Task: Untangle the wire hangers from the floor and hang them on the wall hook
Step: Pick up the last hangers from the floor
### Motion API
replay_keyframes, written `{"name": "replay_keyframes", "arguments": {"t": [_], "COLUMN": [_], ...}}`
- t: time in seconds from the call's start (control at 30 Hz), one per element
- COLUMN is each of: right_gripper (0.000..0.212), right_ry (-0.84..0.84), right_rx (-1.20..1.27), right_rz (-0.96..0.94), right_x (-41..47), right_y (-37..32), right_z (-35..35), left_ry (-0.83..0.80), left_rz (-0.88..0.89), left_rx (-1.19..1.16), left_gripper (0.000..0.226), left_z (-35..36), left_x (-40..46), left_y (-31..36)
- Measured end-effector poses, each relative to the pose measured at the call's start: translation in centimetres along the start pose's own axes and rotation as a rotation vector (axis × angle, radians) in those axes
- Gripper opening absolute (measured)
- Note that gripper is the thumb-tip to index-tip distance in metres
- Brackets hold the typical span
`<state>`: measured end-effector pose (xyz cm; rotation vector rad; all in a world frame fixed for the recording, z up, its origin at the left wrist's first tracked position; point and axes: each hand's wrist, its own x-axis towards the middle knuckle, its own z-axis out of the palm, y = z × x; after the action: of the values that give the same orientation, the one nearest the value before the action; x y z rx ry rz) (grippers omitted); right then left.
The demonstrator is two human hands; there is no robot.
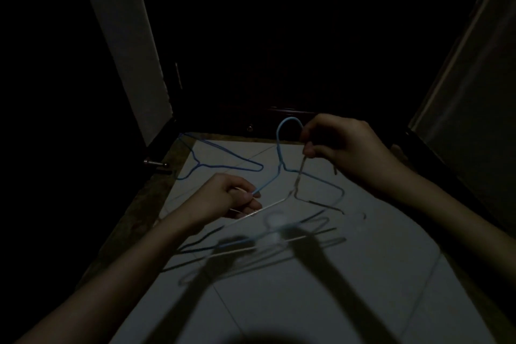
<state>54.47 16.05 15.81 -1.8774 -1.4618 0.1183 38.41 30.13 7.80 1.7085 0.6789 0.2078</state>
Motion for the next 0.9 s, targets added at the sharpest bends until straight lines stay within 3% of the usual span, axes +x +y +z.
{"name": "replay_keyframes", "arguments": {"t": [0.2,0.37,0.47,0.7,0.9], "right_gripper": [0.015,0.024,0.014,0.025,0.026], "right_ry": [0.061,0.085,0.081,0.091,-0.156], "right_rx": [-0.056,-0.038,-0.055,-0.040,-0.075], "right_rz": [-0.022,-0.037,-0.036,-0.014,0.090], "right_x": [0.6,1.9,3.2,7.4,13.8], "right_y": [0.6,1.1,1.3,1.9,2.4], "right_z": [2.0,3.2,4.6,9.6,15.2], "left_ry": [-0.060,-0.076,-0.020,0.166,0.342], "left_rz": [-0.065,-0.097,-0.110,-0.169,-0.282], "left_rx": [-0.050,-0.053,-0.053,-0.157,-0.312], "left_gripper": [0.017,0.017,0.012,0.010,0.017], "left_z": [0.8,0.4,-0.8,-5.6,-12.4], "left_x": [-0.7,-0.8,-0.5,0.1,1.0], "left_y": [0.1,-1.0,-1.8,-4.9,-5.4]}}
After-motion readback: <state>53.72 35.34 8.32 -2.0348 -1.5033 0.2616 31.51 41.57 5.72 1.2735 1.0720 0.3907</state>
